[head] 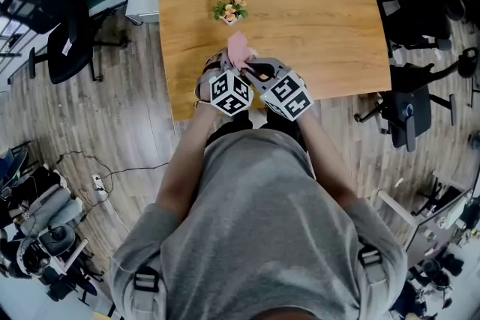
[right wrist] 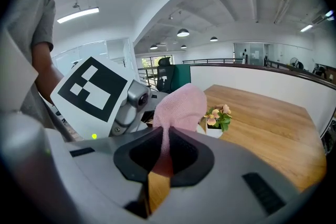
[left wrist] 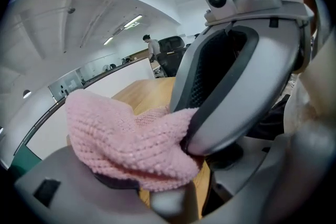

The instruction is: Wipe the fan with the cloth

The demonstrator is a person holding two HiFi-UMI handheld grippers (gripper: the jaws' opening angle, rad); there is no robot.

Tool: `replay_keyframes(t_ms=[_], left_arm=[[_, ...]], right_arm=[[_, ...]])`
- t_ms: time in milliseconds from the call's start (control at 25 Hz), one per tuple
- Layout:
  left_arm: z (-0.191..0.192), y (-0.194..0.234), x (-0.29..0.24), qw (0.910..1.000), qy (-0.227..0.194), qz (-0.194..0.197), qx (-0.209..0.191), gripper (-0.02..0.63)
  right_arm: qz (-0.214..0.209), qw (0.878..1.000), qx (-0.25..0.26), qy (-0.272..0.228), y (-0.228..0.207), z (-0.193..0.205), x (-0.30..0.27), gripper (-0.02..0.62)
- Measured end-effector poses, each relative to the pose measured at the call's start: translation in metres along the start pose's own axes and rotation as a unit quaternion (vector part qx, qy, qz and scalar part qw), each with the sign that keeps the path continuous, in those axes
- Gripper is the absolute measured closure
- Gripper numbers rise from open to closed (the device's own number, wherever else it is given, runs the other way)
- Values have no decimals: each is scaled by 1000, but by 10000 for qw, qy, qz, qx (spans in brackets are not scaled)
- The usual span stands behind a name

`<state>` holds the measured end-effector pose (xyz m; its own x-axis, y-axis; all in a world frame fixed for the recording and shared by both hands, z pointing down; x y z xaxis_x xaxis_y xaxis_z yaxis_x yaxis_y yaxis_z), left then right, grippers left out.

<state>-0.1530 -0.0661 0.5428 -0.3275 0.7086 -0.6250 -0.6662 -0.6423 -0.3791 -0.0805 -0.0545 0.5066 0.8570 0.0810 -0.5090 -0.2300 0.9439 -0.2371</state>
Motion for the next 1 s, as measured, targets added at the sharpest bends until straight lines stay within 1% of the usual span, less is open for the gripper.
replay_keyframes(t_ms=[160,240,400,520,640,800,1000], left_arm=[[0,1,2,10000,-45,19,-46,215],[0,2,3,10000,-45,0,-44,215],[3,6,6,10000,-26,-32,-5,215],[7,6,8,10000,-30,-25,0,215],[7,4,9,10000,-53,-6,-12,215],[6,3,10,10000,-47,-12,-63,216],[5,1,12,9999,-30,-26,-132,215]], right_arm=[[-107,9998,-174,45,1,-1,0,558],[-74,9999,-101,106,1,-1,2,558],[257,9995,128,156,0,0,10,558],[517,9984,170,123,-6,4,16,558],[670,9975,199,82,-10,3,17,557],[651,9977,183,50,-4,-7,14,557],[584,9978,256,153,3,-12,7,557]])
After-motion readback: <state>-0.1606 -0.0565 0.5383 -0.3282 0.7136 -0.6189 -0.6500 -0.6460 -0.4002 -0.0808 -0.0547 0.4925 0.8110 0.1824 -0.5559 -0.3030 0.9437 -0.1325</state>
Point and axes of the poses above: the fingertips, and each gripper's own axes: x backward along the fingers, y to its left, z out of its underside, the point moved 8 cm from there along x, backward along the fingers, and after that the axes turned 12 degrees about -z, right-handed, at the moved point
